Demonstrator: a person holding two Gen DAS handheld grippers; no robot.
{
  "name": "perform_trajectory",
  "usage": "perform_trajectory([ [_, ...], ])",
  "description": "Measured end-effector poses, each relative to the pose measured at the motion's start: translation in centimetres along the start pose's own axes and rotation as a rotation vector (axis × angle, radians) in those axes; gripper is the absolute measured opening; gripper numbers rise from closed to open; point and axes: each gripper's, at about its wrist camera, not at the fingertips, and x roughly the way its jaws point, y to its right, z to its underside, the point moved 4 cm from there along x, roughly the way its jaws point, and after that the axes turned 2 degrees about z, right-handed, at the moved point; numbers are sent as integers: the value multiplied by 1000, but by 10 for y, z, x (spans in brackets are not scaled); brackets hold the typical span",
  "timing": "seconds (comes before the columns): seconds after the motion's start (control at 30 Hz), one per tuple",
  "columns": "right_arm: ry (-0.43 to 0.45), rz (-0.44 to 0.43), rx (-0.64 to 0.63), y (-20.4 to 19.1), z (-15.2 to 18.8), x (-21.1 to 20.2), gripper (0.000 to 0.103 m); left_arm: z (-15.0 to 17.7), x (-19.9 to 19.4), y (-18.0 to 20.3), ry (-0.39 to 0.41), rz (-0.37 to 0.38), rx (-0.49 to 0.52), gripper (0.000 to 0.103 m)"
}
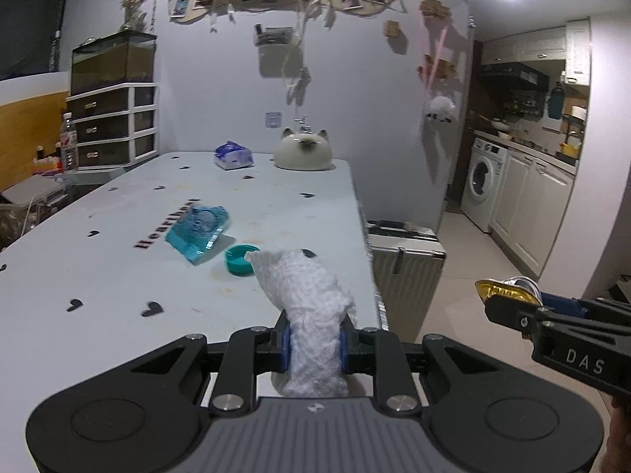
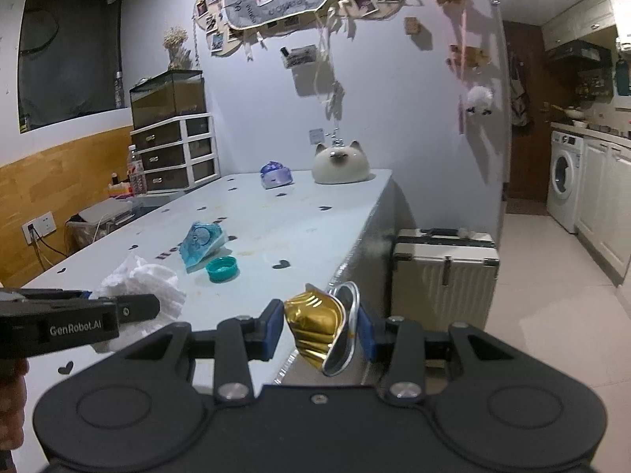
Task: Collect trash
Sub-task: 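Lift and carry the tissue with the left tool and foil wrapper with the right tool to the bin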
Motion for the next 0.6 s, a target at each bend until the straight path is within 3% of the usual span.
perform_trajectory([
  [0.3,2,87,31,52,21,-39,41,20,-2,63,-26,69,42,23],
  [0.6,-7,204,79,121,53,-62,41,51,26,137,-87,154,108,23],
])
